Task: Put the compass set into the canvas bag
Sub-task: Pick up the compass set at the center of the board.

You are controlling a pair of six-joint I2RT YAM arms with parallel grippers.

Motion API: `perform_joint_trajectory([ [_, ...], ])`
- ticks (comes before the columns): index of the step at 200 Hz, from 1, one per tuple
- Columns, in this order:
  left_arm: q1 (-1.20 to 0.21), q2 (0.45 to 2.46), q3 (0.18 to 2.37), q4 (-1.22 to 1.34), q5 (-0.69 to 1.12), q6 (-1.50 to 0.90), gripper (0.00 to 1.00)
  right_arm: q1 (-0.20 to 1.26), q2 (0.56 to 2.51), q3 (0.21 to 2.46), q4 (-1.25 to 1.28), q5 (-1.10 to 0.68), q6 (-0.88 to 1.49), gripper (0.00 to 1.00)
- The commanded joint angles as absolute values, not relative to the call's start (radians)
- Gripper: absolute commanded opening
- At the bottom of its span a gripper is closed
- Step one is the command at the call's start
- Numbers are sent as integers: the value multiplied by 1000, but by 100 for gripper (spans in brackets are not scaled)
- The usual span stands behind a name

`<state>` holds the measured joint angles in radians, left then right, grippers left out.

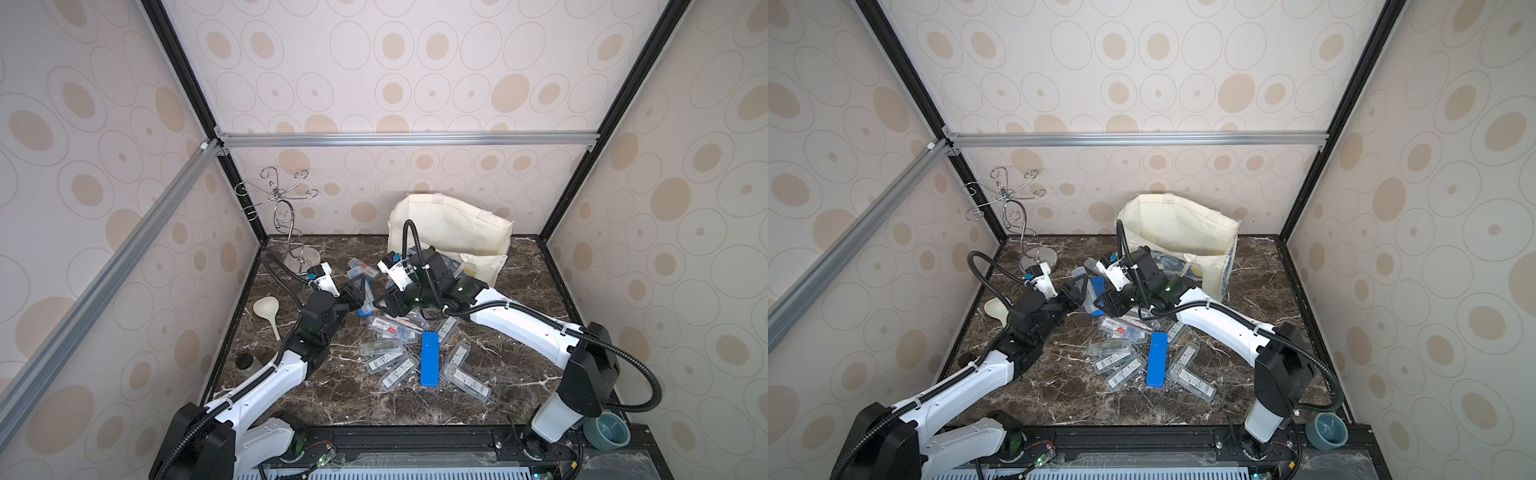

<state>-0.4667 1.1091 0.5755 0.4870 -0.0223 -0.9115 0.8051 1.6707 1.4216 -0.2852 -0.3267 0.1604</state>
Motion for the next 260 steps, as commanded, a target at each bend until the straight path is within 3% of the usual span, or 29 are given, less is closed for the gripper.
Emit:
perform_joint_trajectory([
  [1, -472, 1112, 587, 558, 2, -942, 40, 818, 1700, 1461, -248, -356, 195, 57],
  [61, -472, 1095, 577, 559, 5, -942, 40, 824, 1772, 1510, -226, -364, 220, 55],
  [157, -472, 1080, 557, 565, -3, -943, 41, 824, 1810, 1533, -194, -405, 247, 17],
  [180, -472, 1076, 555, 563, -7, -943, 42, 824, 1810, 1535, -195, -407, 247, 13],
  [199, -470, 1072, 551, 562, -9, -941, 57, 825, 1809, 1540, -200, -402, 242, 11],
  [208, -470, 1067, 552, 560, -11, -937, 73, 825, 1808, 1540, -206, -395, 239, 11],
  [217, -470, 1058, 552, 555, -16, -929, 99, 825, 1806, 1545, -216, -385, 231, 11],
  [260, -466, 974, 562, 505, -36, -800, 100, 825, 1804, 1637, -359, -291, 169, 7],
])
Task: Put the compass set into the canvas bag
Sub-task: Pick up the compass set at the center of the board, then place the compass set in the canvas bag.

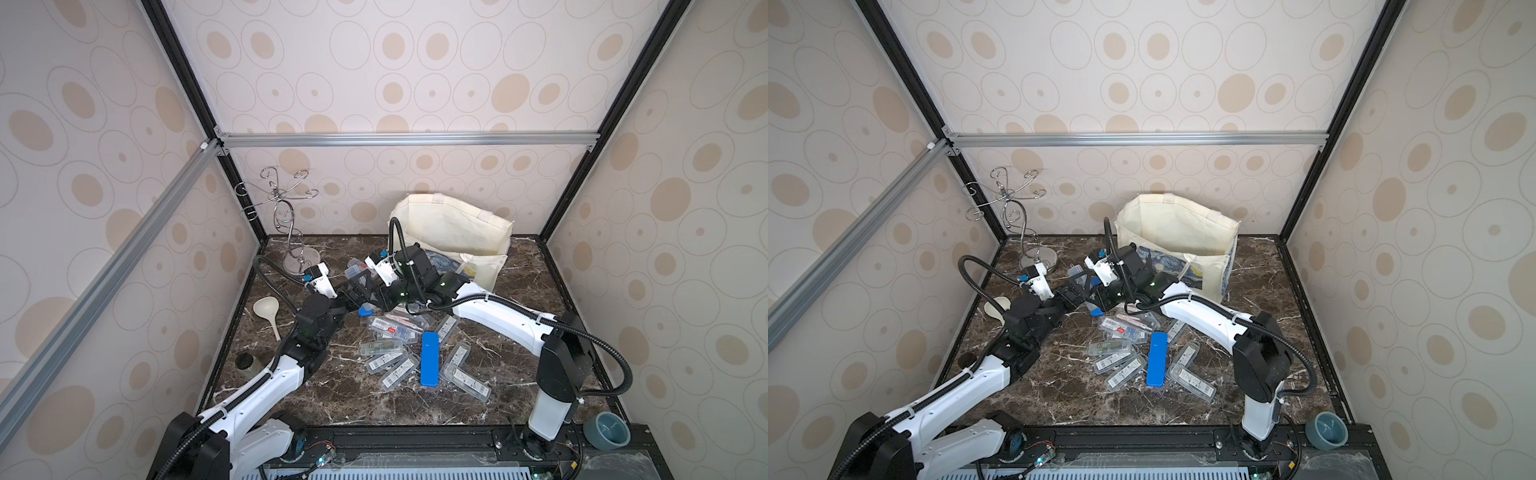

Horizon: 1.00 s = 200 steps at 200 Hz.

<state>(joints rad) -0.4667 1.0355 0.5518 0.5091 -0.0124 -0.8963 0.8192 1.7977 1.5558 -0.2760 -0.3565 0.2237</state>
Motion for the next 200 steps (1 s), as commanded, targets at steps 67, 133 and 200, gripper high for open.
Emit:
perform_joint_trajectory([
  [67, -465, 771, 479, 516, 14, -655, 100, 802, 1814, 1911, -621, -121, 35, 5],
  [133, -465, 817, 449, 474, 7, -683, 100, 636, 1891, 2224, -847, 0, 12, 5],
  [200, -463, 928, 463, 493, 40, -690, 100, 398, 1947, 2189, -890, -29, 48, 5],
])
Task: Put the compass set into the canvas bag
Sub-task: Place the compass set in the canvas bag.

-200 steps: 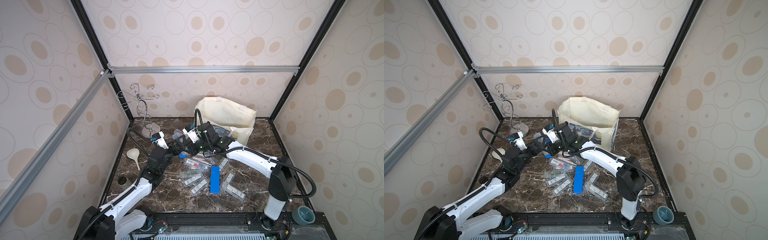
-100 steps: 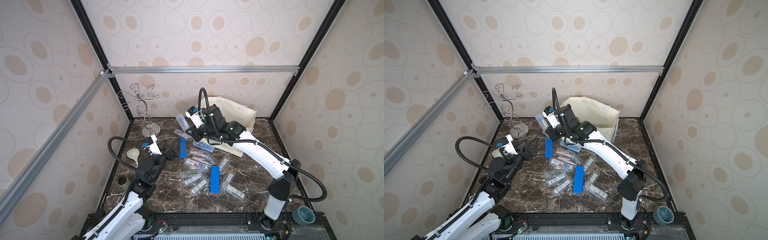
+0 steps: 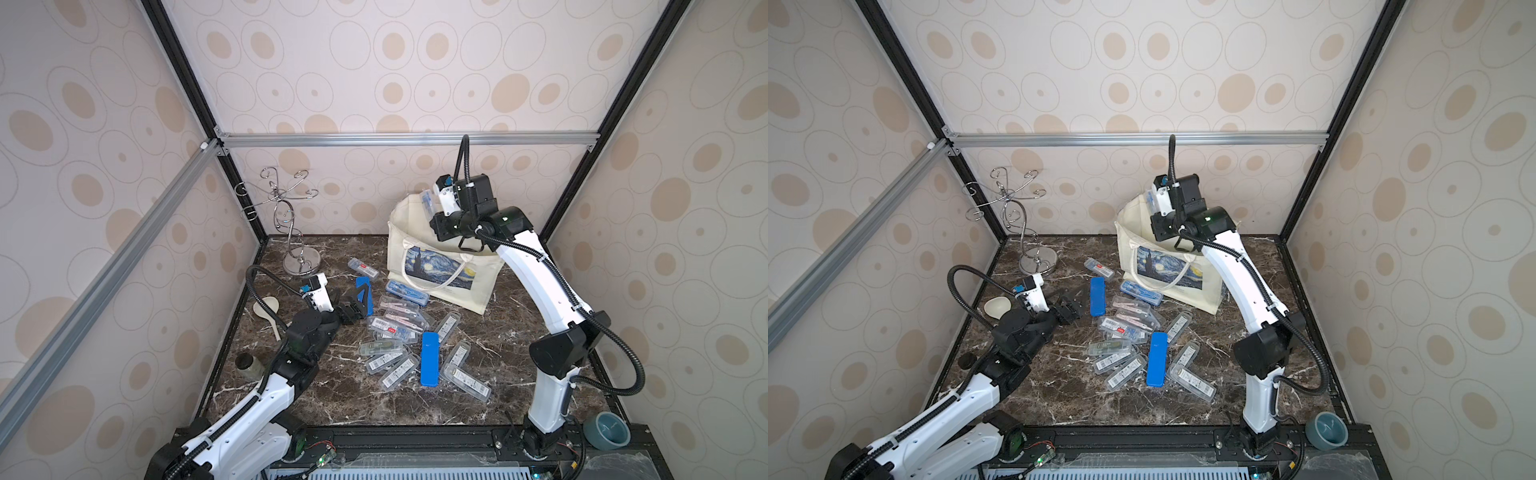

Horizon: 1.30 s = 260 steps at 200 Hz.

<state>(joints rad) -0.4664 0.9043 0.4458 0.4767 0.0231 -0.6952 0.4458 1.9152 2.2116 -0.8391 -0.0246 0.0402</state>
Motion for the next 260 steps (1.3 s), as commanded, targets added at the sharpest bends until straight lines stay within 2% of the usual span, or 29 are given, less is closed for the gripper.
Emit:
perform_joint_trajectory([
  [1, -463, 929, 463, 493, 40, -690, 100, 395, 1948, 2188, -892, -31, 49, 5],
  [40, -463, 989, 480, 465, 28, -695, 100, 310, 2002, 2154, -932, -99, 60, 5],
  [120, -459, 1122, 549, 323, -46, -713, 100, 285, 2139, 2195, -1096, 29, 12, 6],
  [185, -458, 1240, 627, 175, -99, -754, 100, 258, 2143, 2203, -1128, 64, 0, 9],
  [226, -457, 1289, 645, 144, -95, -762, 100, 257, 2123, 2208, -1111, 56, 2, 17],
  [260, -457, 1314, 653, 117, -109, -770, 100, 257, 2095, 2208, -1091, 22, 9, 32],
])
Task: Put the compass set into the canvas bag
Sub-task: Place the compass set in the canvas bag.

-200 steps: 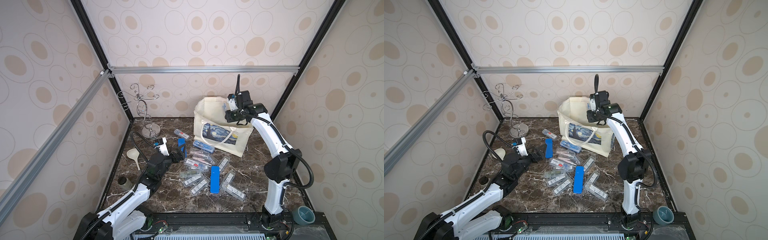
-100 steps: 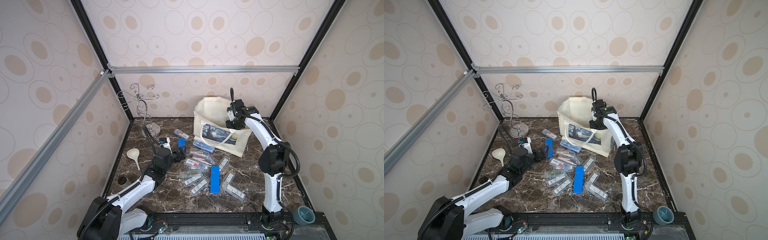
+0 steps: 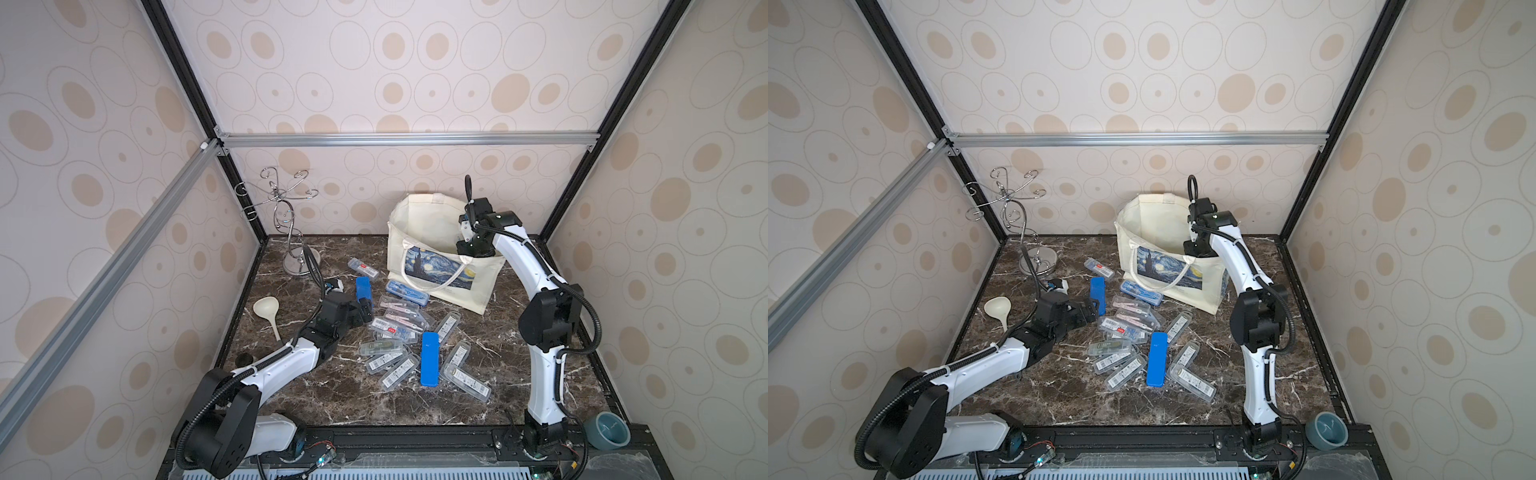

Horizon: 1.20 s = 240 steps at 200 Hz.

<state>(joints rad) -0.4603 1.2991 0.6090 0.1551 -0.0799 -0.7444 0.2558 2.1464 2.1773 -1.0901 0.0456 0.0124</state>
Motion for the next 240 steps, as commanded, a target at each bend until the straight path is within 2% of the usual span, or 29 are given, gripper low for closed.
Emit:
perform_joint_trajectory([
  [1, -457, 1315, 653, 117, -109, -770, 100, 257, 2094, 2208, -1090, 22, 9, 32],
  [45, -457, 1333, 649, 109, -107, -776, 100, 258, 2051, 2199, -1058, -26, 18, 49],
  [117, -457, 1307, 623, 103, -105, -773, 100, 257, 1898, 2135, -967, -217, 49, 53],
  [146, -457, 1289, 622, 67, -111, -772, 100, 260, 1754, 1992, -841, -345, 85, 54],
  [186, -457, 1312, 657, -20, -138, -747, 100, 304, 1546, 1740, -636, -528, 132, 62],
  [240, -458, 1366, 696, -52, -104, -723, 100, 464, 1352, 1489, -581, -556, 82, 67],
])
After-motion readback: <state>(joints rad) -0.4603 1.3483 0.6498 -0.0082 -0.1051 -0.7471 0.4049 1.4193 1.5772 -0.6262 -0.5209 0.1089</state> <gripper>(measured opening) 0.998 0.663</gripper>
